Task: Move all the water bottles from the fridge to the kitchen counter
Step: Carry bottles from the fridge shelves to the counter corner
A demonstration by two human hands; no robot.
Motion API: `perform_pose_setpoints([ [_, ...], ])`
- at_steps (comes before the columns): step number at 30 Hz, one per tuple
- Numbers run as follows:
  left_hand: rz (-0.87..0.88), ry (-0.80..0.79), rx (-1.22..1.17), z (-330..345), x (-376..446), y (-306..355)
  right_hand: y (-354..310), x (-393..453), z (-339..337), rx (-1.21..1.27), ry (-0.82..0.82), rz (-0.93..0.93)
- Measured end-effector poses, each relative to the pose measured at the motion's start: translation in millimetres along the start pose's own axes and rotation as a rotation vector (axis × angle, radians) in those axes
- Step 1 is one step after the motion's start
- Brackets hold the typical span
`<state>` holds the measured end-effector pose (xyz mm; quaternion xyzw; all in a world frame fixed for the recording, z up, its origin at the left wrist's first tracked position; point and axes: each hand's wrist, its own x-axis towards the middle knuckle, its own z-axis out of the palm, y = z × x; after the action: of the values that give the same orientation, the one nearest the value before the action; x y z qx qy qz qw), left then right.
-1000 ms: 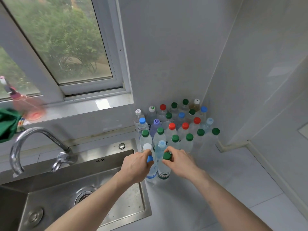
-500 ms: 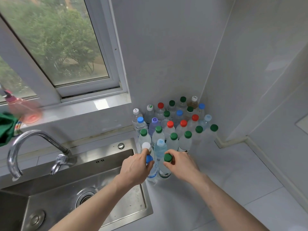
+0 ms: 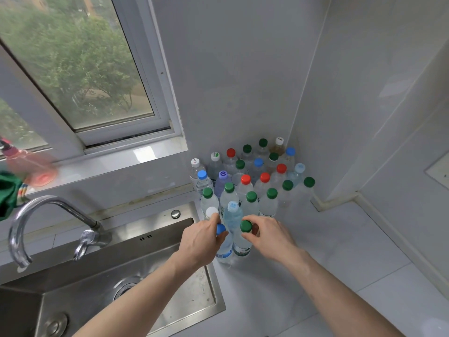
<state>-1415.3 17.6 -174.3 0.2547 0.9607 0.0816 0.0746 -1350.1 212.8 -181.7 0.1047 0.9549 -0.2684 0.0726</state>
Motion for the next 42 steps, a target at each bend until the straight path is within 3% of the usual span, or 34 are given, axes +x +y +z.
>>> perform_pose_setpoints([
  [10,0.046,-0.069,0.039,-17.1,3.3,-5.7,0.9,-23.7,-6.3,0.05,-0.029,0.121],
  [20,0.247,0.064,-0.153,-47.0,-16.8,-30.8,-30.6,-73.6,1.4,0.162,0.091,0.234],
  [31,0.651,-0.176,-0.312,-28.0,-72.0,-39.0,-99.7,-201.7,48.3,0.259,0.268,0.543],
  [42,1.202,-0.383,-0.248,-2.9,-171.7,54.7,-137.8,-401.6,77.6,0.306,0.586,0.937],
])
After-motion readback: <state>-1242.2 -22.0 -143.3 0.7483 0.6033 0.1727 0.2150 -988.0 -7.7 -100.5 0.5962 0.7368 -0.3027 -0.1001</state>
